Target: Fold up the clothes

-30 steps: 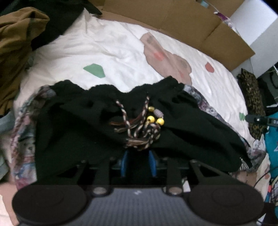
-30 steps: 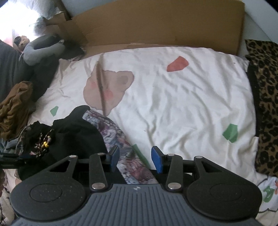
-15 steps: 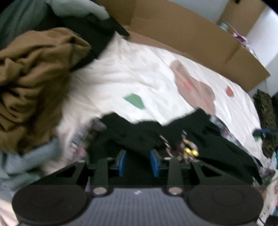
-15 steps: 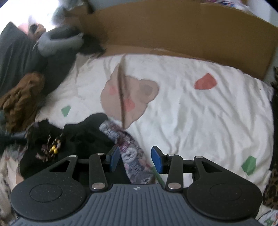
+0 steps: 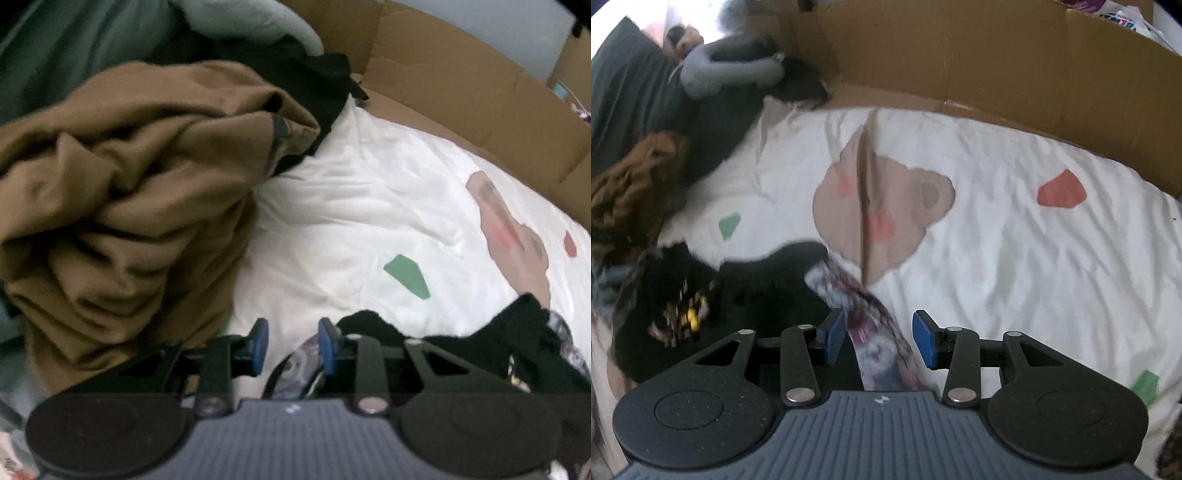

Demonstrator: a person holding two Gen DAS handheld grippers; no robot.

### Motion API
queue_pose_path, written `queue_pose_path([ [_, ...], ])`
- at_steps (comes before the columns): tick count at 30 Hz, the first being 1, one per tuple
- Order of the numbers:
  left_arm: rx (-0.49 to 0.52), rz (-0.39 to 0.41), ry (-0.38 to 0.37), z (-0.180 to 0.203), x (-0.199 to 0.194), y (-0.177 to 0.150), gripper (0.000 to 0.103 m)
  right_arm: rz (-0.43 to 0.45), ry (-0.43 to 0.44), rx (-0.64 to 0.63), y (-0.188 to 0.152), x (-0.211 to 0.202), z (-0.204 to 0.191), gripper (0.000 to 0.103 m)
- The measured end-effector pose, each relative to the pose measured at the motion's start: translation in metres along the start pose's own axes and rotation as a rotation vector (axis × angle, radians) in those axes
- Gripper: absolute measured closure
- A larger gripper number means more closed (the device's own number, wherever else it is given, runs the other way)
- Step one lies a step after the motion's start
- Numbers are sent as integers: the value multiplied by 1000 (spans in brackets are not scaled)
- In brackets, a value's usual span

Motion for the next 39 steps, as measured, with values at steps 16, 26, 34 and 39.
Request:
queue_pose_path([
  [16,56,-69,28,5,40,-39,72,-11,-35,-38,18,55,3,55],
  [26,60,-54,39,8,43,-42,71,-38,-42,-143,13,83,-12,56],
  [34,36,-50,24,2,42,-44,70,-57,-56,-256,2,91,-29,56],
  [39,53,-47,16,0,41,-42,70,-100,-38,-334,-4,95,-40,56],
])
Point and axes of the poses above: each gripper's, at about its wrist camera, not at the fingertips, and x roughly the way its jaws point, z to its right, y to its top, the point moved 5 cm from there along x, roughly the way its jaws point, and after that the axes turned 14 degrees about y, right-handed, at the moved point
